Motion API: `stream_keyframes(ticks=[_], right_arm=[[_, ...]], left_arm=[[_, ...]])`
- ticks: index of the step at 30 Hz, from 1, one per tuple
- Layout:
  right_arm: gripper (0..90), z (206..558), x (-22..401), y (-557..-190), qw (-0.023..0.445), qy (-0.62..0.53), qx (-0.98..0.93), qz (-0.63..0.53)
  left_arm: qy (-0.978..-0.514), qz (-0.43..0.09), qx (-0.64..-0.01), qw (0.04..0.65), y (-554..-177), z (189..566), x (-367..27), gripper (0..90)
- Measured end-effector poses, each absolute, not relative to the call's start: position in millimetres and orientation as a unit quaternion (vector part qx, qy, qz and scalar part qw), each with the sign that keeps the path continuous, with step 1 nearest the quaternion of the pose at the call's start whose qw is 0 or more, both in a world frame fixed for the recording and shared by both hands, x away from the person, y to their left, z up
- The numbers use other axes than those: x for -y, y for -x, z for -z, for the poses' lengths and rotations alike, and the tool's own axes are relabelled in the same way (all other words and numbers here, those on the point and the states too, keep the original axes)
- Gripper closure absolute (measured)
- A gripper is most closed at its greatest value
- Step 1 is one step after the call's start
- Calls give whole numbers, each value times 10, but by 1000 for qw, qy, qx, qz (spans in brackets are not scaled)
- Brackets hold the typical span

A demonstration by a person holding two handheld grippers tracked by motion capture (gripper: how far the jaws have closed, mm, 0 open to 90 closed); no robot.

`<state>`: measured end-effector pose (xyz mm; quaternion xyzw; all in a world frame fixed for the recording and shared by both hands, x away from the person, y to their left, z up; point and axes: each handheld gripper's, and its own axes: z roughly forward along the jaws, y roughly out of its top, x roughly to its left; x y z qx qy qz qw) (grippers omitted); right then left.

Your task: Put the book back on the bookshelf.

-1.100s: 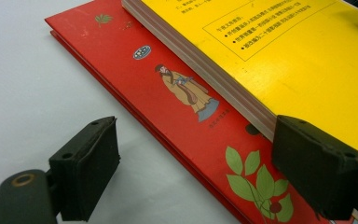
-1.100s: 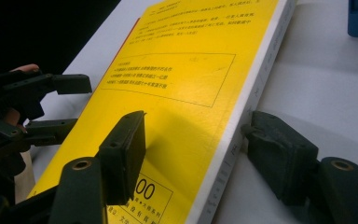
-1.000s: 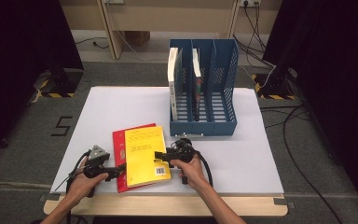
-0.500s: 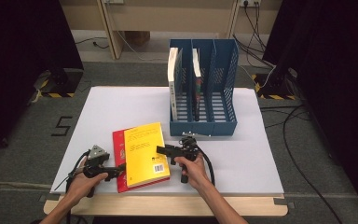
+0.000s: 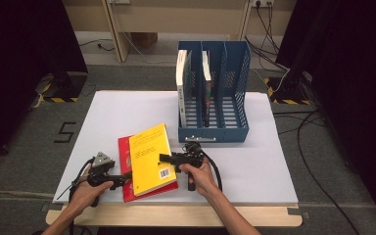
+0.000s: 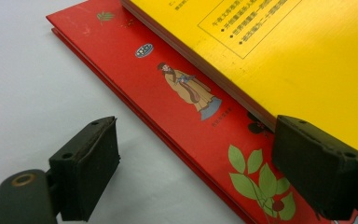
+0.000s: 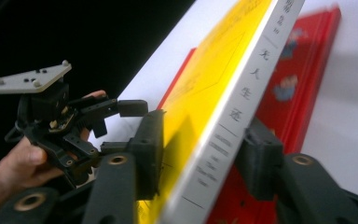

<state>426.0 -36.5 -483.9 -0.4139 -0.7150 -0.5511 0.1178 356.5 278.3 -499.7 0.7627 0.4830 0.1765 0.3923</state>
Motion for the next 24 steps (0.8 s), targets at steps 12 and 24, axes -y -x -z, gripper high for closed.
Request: stream_keyframes(ticks=[12, 24], right_arm=[[582, 4787, 339, -4242, 58, 359, 767, 529], [627, 4542, 204, -4021, -64, 245, 805, 536]], left_arm=[[-765, -175, -480, 392, -3566, 4996, -2791, 138], [-752, -174, -498, 395, -3579, 4997, -2858, 159]])
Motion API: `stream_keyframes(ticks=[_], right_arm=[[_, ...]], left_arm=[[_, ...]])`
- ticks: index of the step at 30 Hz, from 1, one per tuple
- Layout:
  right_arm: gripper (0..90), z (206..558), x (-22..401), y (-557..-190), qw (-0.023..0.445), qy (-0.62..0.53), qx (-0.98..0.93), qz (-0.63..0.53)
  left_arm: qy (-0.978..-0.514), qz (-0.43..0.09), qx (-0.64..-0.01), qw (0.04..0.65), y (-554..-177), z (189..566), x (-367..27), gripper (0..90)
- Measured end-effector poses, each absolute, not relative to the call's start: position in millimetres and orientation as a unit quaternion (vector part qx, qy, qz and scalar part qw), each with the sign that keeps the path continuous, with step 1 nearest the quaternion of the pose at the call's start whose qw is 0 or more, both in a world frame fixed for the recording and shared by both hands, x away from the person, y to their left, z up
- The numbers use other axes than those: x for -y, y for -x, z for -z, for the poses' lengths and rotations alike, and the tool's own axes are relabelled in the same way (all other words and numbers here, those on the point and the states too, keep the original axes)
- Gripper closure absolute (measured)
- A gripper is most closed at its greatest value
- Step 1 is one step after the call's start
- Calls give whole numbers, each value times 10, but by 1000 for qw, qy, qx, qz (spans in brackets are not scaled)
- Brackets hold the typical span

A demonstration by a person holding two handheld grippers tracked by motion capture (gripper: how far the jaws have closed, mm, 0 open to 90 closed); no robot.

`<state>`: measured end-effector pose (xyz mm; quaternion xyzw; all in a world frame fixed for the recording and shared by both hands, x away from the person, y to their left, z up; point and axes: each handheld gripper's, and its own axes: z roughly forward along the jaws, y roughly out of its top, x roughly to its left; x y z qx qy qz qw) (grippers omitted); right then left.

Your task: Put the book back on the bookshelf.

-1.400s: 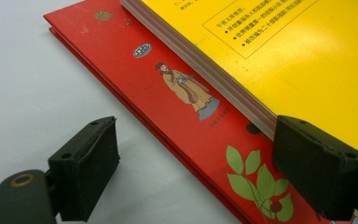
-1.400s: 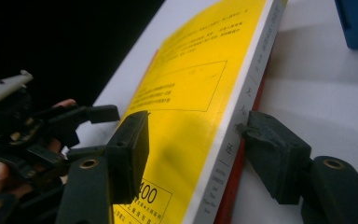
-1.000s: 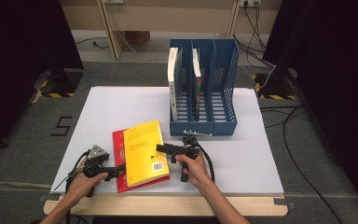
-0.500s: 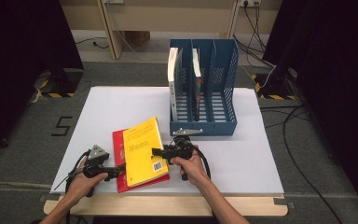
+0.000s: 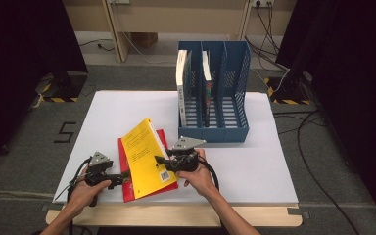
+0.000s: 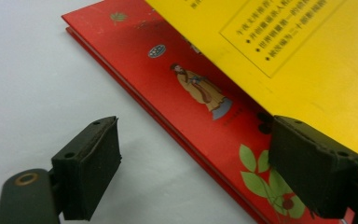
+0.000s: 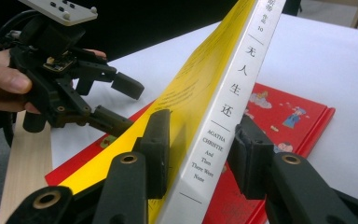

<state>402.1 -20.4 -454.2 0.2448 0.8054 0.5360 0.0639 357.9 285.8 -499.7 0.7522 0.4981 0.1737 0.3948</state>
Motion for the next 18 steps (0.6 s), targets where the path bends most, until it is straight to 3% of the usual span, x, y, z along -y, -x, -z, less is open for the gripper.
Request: stream_keyframes(ticks=[18], right_arm=[[578, 4494, 188, -4432, -62, -262, -824, -498]], left_arm=[[-752, -182, -500, 390, -3587, 4991, -2842, 166]])
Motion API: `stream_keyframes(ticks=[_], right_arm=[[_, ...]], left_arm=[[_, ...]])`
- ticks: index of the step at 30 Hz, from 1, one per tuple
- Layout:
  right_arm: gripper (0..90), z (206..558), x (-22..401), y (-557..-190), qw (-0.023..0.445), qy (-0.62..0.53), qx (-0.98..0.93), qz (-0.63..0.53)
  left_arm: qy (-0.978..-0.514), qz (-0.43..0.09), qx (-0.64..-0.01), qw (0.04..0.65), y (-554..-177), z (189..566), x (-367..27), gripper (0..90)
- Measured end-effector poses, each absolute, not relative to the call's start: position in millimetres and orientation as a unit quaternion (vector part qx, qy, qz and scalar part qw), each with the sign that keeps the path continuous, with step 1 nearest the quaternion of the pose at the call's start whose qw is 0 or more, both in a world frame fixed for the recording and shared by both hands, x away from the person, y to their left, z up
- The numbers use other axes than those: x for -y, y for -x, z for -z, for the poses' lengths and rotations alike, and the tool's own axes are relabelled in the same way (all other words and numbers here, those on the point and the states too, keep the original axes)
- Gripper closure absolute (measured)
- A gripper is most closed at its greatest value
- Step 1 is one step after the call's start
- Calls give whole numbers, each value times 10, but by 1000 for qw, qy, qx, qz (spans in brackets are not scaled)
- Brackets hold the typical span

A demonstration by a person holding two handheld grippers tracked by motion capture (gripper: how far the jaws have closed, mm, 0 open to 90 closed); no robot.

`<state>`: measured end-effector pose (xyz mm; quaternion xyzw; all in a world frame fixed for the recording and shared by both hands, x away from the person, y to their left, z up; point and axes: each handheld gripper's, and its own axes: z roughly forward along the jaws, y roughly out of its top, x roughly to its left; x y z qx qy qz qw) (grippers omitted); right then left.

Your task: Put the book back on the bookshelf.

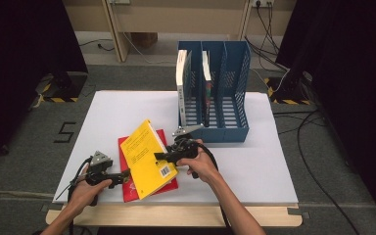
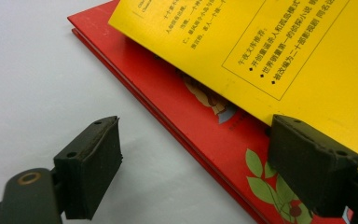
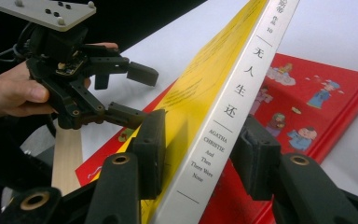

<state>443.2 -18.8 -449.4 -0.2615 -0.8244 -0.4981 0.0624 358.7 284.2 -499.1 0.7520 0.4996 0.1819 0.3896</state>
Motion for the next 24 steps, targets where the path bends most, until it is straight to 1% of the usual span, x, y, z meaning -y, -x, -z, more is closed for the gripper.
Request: stream_keyframes(ticks=[2, 3, 6, 10, 16, 20, 24], right_arm=[[558, 4464, 170, -4478, 79, 251, 827, 497], [548, 4440, 158, -4514, 98, 240, 830, 494], [525, 4383, 121, -4571, 115, 219, 837, 488], [524, 4348, 92, -4617, 123, 210, 842, 481], [519, 4400, 112, -4689, 132, 216, 845, 472], [497, 4452, 41, -4699, 129, 221, 851, 458], [521, 4472, 16, -4703, 123, 228, 856, 447]], left_arm=[[-752, -181, -499, 390, -3587, 4992, -2844, 166], [-752, -181, -500, 390, -3588, 4992, -2846, 165], [-752, -178, -500, 391, -3592, 4994, -2852, 161], [-754, -179, -498, 389, -3589, 4990, -2855, 161], [-751, -182, -501, 390, -3593, 4990, -2857, 154], [-751, -183, -501, 389, -3593, 4988, -2860, 157], [-750, -182, -501, 391, -3599, 4987, -2867, 157]])
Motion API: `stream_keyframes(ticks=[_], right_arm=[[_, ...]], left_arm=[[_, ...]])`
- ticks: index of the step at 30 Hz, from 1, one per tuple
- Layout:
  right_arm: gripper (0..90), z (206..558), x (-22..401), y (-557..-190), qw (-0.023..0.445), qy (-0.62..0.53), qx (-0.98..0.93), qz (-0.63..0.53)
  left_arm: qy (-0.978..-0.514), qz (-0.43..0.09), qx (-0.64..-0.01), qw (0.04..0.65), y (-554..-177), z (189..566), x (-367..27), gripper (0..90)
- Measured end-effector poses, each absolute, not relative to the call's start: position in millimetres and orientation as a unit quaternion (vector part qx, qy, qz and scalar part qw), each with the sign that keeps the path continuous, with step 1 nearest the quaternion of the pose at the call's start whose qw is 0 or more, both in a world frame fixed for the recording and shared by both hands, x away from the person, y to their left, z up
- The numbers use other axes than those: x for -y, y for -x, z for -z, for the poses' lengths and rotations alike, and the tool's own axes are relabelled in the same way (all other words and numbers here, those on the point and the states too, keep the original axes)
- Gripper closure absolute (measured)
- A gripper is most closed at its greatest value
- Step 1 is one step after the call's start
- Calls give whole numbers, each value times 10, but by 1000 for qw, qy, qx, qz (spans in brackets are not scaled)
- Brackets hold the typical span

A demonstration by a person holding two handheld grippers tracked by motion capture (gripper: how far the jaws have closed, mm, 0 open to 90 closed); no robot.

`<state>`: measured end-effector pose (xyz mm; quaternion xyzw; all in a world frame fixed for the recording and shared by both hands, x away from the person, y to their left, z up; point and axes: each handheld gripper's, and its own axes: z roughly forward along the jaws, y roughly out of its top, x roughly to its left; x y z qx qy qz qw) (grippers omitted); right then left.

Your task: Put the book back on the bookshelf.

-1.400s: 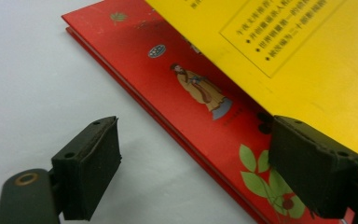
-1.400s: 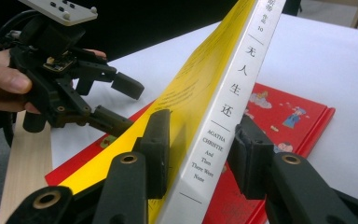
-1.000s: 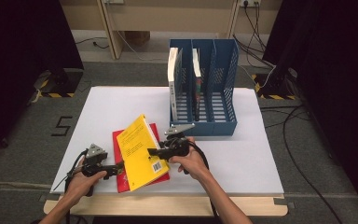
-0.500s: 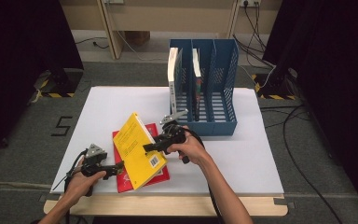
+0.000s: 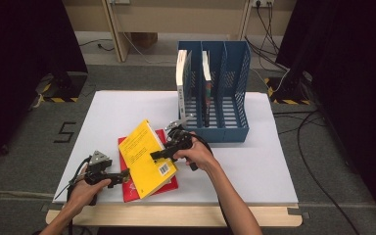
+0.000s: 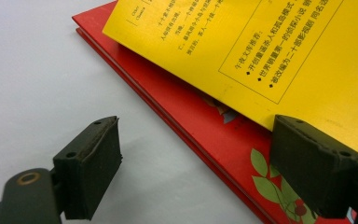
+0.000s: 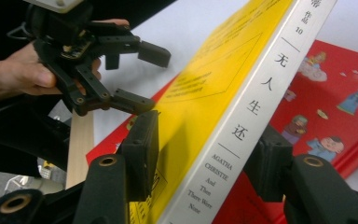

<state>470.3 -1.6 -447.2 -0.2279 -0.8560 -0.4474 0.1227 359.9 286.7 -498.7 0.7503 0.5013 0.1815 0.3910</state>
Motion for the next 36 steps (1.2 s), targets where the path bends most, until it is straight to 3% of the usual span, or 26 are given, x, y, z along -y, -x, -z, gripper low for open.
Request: stream_keyframes(ticks=[10, 17, 31, 36], right_arm=[[619, 4531, 38, -4642, 101, 251, 852, 449], [657, 4414, 25, -4405, 37, 223, 851, 474], [749, 4202, 42, -4194, -23, 233, 790, 567], [762, 4144, -68, -4108, -57, 208, 820, 531]], left_arm=[[-750, -178, -503, 392, -3607, 4988, -2877, 151], [-751, -174, -499, 396, -3605, 4967, -2881, 154], [-746, -175, -508, 392, -3621, 4959, -2935, 168], [-739, -165, -518, 398, -3645, 4985, -2924, 169]])
